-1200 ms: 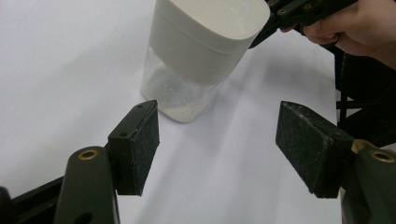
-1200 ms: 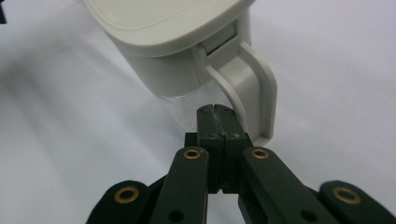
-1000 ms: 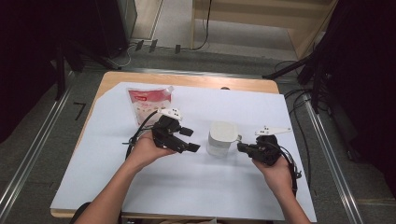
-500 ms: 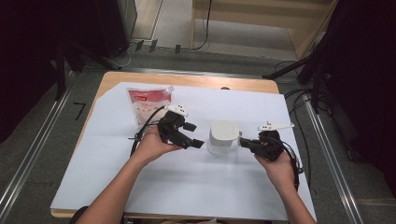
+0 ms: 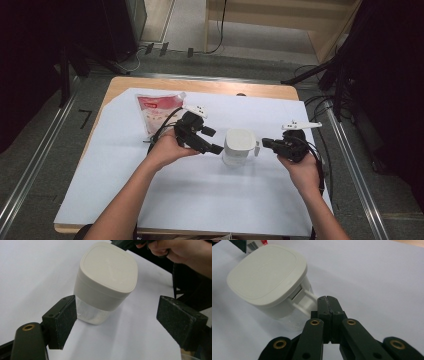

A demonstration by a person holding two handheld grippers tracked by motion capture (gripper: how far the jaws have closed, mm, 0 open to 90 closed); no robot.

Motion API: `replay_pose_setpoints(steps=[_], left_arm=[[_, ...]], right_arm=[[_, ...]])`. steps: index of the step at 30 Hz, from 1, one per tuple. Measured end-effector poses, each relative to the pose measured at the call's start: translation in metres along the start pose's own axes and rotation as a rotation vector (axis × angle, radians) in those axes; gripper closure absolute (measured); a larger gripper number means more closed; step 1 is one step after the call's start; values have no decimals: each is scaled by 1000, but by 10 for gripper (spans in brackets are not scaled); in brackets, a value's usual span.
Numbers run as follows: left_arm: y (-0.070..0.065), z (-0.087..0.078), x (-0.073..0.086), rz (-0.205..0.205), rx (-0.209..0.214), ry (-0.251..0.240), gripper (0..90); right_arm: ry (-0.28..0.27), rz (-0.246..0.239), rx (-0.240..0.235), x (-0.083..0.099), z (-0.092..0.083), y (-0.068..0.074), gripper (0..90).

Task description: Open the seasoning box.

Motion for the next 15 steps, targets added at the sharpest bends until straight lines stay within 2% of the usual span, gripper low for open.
replay_pose_setpoints(steps=[3,8,12,15], left_arm=[[1,4,-5,15,-22,14,168],[9,11,-9,-11,-13,8,138],[10,18,-7,1,-12,26,137],[10,24,-6,5,-11,26,136]], right_arm=[[18,-13,-15,-4,2,0,900],[13,-20,-30,-2,4,4,900],[15,-30,-17,-2,7,6,900],[5,-14,-21,-2,7,6,900]])
Point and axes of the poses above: each handheld gripper's, and its own axes: z roughly forward along the jaws, x roughly out of its underside, y roughly to its left, the point moved 5 cm from there along z, roughly forward along the jaws, and after that the axes turned 12 degrees about y, right-handed, at the moved point
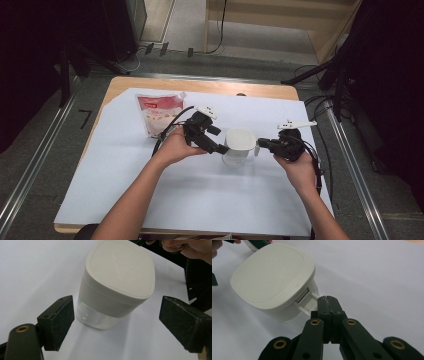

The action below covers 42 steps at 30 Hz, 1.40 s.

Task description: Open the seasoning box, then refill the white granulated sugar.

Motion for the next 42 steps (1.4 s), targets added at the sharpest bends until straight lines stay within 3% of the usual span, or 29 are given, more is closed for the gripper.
replay_pose_setpoints(steps=[4,7,8,10,15,23,27,32,38,42], left_arm=[[-1,6,-3,0,13,-4,134],[0,11,-4,5,5,6,123],[1,13,-4,12,-15,5,118],[1,16,-4,13,5,0,116],[2,22,-6,20,-17,6,116],[3,30,-8,30,-20,7,113],[3,32,-10,39,-14,1,112],[1,33,-13,65,-44,-3,111],[2,35,-13,50,-30,-16,104],[2,37,-13,62,-40,-3,102]], right_arm=[[-6,7,1,0,0,0,900],[-9,12,-1,1,0,0,900],[-9,11,1,1,0,1,900],[-11,12,2,1,0,1,900],[-21,25,2,2,1,0,900],[-23,26,4,4,1,0,900],[-24,26,13,4,1,1,900],[-26,18,26,4,1,1,900],[-10,10,50,6,3,2,900],[-12,15,50,7,3,2,900]])
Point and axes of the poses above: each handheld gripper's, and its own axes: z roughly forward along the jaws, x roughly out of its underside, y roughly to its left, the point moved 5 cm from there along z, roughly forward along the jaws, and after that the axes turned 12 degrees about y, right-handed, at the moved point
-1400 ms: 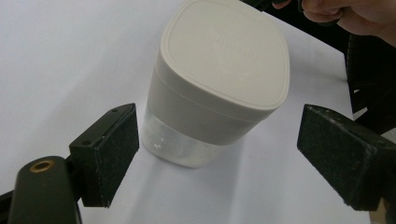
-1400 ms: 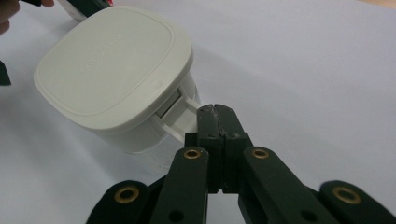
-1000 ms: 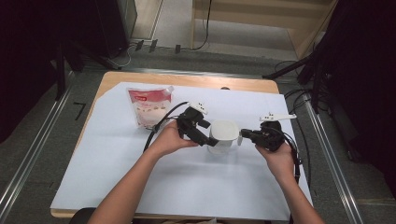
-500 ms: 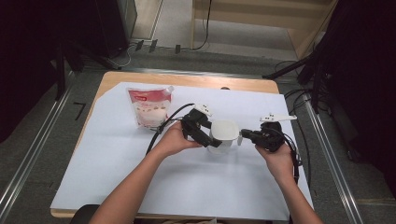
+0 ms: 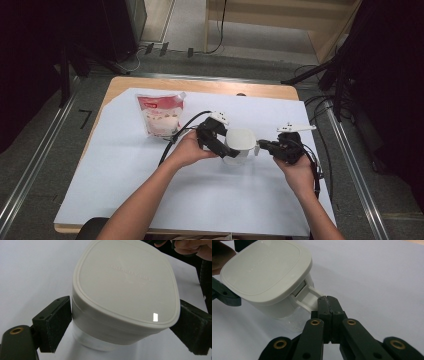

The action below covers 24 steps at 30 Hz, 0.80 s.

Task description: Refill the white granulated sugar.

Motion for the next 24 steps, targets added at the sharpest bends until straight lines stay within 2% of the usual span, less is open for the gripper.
replay_pose_setpoints(steps=[8,24], left_arm=[[-1,-1,0,-2,-15,22,111],[-4,-8,0,26,-54,30,144]], right_arm=[[-3,1,0,0,1,0,900],[-1,3,11,0,1,0,900]])
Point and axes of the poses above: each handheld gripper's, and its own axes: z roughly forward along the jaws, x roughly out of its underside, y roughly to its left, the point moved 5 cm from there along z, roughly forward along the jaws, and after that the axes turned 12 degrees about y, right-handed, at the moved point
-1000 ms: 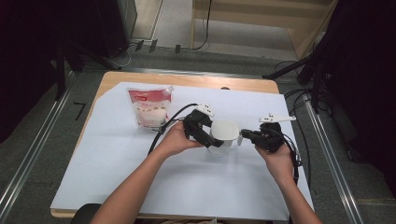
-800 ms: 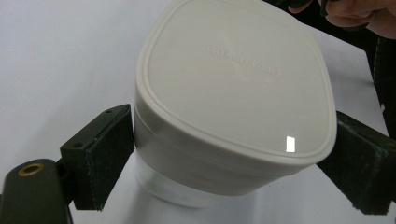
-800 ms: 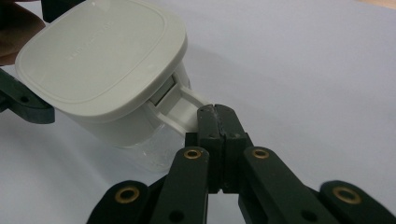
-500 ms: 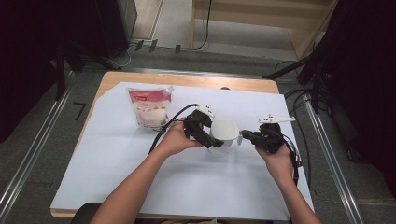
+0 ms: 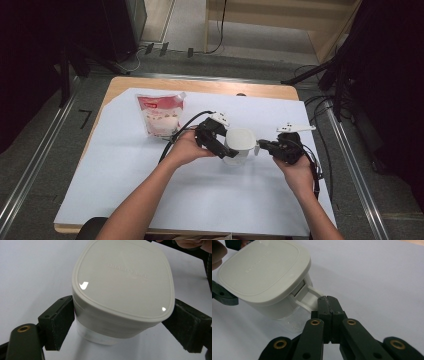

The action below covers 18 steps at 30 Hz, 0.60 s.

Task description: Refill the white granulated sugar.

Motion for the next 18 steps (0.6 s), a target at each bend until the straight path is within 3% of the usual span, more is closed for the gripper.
replay_pose_setpoints(steps=[3,5,9,10,18], left_arm=[[0,-2,-2,0,3,0,148],[-3,-3,-5,24,-28,16,153],[-3,-5,-6,22,-24,15,156],[-3,-7,-7,14,-15,-4,156],[-5,-9,-8,25,-35,17,159]], right_arm=[[5,4,2,0,0,1,900],[6,0,5,0,0,1,900],[6,1,6,0,0,0,900],[6,1,6,0,0,0,900],[2,-11,7,0,0,0,900]])
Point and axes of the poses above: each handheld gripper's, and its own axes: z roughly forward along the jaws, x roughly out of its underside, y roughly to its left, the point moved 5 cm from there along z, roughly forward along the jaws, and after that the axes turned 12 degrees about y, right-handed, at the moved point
